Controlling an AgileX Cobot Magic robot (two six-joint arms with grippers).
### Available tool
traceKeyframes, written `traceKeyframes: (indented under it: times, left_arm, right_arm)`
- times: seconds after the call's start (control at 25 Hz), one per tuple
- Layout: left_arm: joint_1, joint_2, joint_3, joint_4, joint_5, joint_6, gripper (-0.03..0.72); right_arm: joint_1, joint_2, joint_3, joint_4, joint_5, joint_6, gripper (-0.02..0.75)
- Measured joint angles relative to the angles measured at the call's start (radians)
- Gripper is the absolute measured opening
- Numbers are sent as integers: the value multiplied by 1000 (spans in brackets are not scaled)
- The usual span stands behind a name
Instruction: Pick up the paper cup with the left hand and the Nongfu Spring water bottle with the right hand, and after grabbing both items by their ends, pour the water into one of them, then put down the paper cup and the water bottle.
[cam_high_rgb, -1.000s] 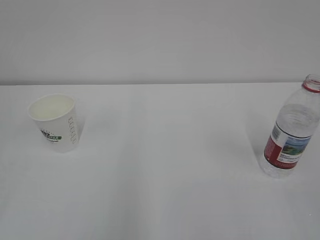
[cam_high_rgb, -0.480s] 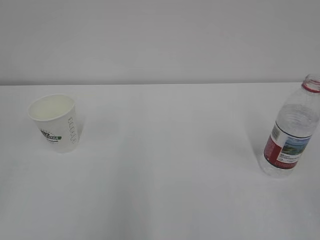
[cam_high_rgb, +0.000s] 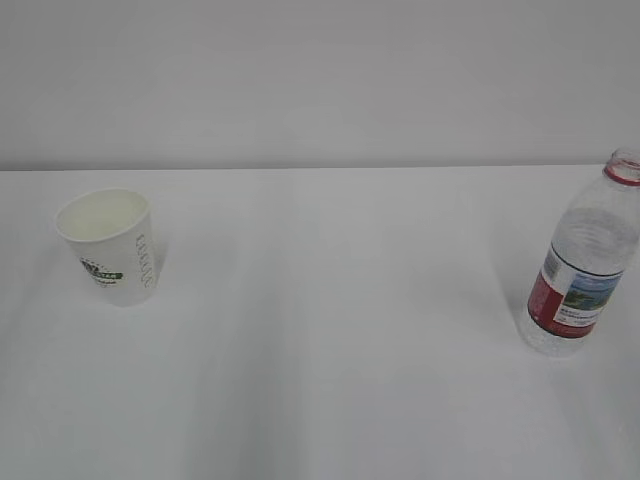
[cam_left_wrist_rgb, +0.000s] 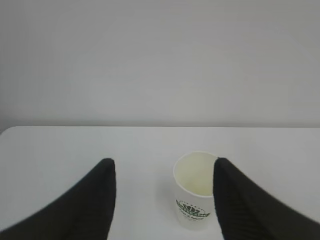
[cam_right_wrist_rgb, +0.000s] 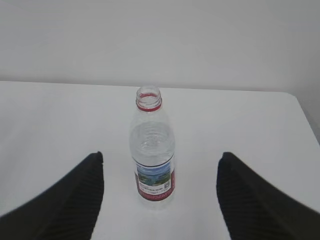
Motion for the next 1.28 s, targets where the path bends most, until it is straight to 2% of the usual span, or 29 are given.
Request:
traceKeyframes:
  times: [0.32,0.64,0.68,0.84,1.28]
  left_arm:
    - [0,117,0,15,-133,0,451]
    - [0,217,0,17,-194,0,451]
    - [0,229,0,17,-196,0,472]
    - [0,273,0,17,-208,0,456]
    - [0,432,0,17,-348,0,453]
  right_arm:
    - [0,160,0,0,-207,0,535]
    - [0,283,0,0,-308,0,536]
    - [0,293,0,0,-321,0,535]
    - [0,328,4,0,-389,2,535]
    - [0,452,60,-2,-641,2,535]
